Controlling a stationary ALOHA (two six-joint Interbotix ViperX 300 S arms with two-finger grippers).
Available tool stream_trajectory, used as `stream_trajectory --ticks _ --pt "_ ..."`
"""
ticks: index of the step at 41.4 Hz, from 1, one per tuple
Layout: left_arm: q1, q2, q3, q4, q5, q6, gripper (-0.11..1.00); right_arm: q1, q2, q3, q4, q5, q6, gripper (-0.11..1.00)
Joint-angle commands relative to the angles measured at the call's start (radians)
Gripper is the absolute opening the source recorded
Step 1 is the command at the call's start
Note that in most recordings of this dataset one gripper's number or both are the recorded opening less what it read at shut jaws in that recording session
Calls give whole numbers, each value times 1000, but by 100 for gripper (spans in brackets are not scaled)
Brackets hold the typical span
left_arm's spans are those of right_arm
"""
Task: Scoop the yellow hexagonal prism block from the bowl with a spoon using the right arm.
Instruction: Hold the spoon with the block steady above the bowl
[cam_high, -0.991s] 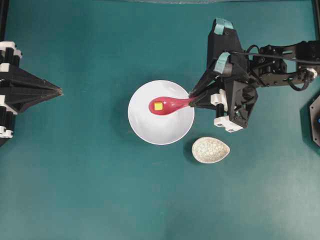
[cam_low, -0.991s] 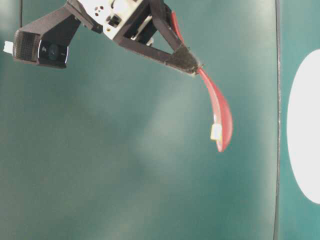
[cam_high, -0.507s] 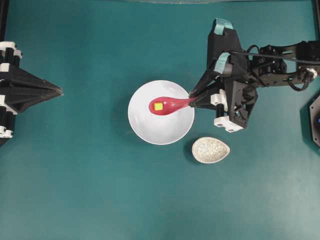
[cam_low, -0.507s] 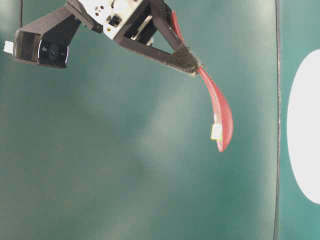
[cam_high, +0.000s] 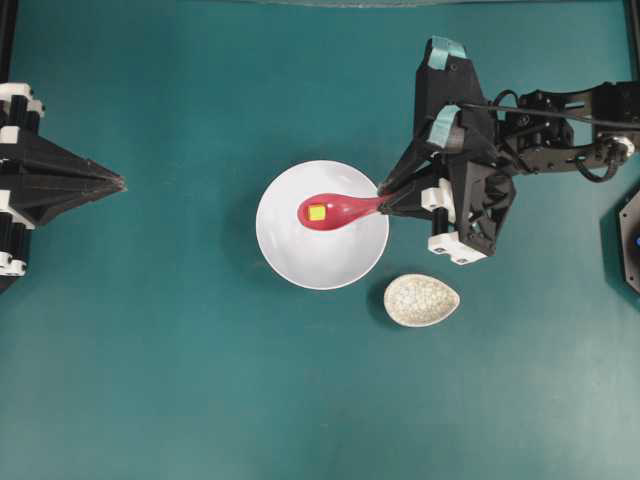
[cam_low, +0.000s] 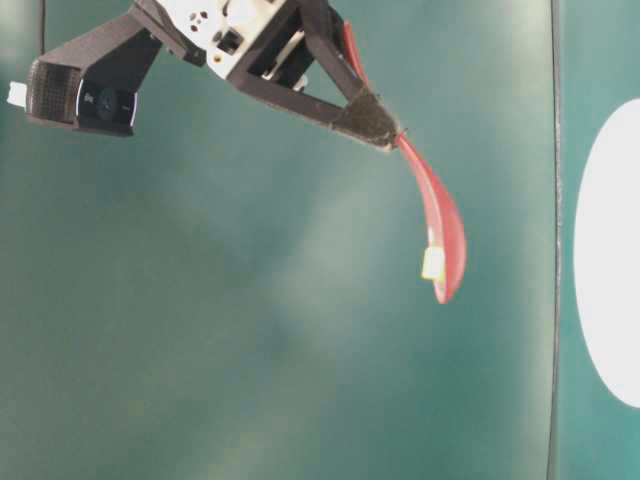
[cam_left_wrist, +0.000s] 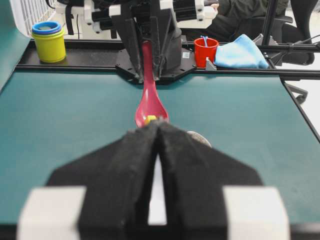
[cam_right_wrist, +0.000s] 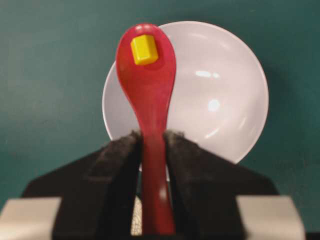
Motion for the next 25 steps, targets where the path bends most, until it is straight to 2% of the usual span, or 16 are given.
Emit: stream_trajectory --ticks 1,25 --pt "-2 5 -29 2 -9 -3 3 3 -25 -11 -2 -3 -2 24" --pt "-2 3 -29 2 -9 -3 3 2 -29 -6 -18 9 -2 24"
